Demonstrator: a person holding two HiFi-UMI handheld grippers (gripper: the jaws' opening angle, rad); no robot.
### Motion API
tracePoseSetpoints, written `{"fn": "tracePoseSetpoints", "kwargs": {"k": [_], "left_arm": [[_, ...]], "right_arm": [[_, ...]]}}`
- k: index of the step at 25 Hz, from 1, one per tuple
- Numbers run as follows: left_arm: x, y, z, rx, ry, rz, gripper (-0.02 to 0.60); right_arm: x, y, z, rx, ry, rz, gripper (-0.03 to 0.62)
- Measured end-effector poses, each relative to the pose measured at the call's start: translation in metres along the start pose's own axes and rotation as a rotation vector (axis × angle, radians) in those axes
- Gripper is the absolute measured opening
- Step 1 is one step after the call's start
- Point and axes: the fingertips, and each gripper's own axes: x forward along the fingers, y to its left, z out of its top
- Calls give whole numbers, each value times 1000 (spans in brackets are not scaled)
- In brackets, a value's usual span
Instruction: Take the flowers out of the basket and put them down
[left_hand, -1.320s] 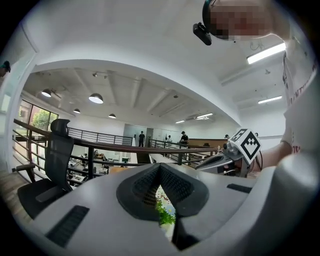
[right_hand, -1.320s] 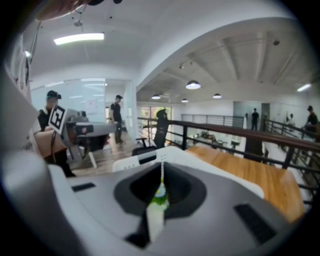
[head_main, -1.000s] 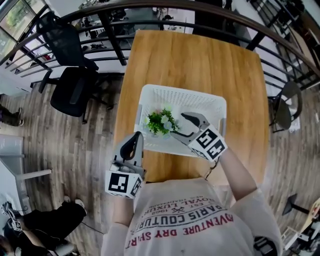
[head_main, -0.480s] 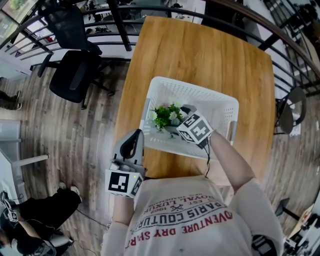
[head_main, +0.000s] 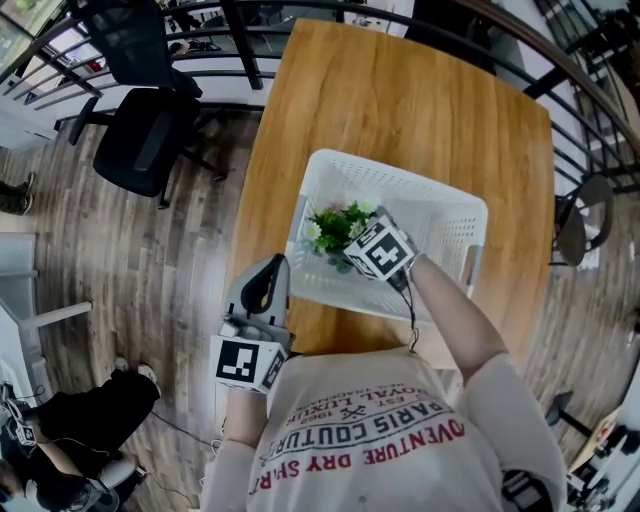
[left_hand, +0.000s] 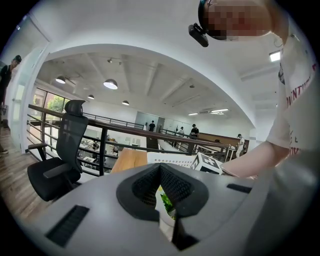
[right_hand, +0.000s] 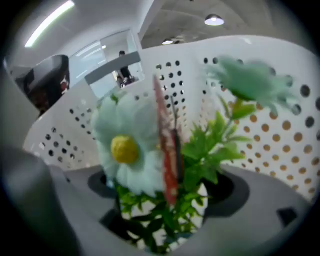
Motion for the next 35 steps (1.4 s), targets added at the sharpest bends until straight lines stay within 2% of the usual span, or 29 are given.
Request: {"fn": "tracePoseSetpoints", "kwargs": {"k": [5,11,15,23,28,29,30,35], "left_arm": [[5,5,-2,-8,0,-12,15],[7,10,-3,-19,2,-13,15],[6,12,-4,-21,7,-11,15],[4,13,-2,-17,11,-14,15],[5,9,-1,-15,17,-20,15],[5,9,-1,-15,18,-22,15],[5,8,-1,-15,18,-24,15],[5,4,-1,-26,21,-34,15]], "right_arm": [[13,-2,-8,-47,65,-19,462],[23,-5,-15,-42,85,5,480],[22,-8,-17,-55,112,-11,480],[12,-9,-15,-20,71,20,471],[-1,-17,-13,46,31,11,435],[-6,-23,-11,71,19,-14,316],[-9,-28,-11,86,15,-38,291],[-14,-33,-17,101,24,-46,285]]}}
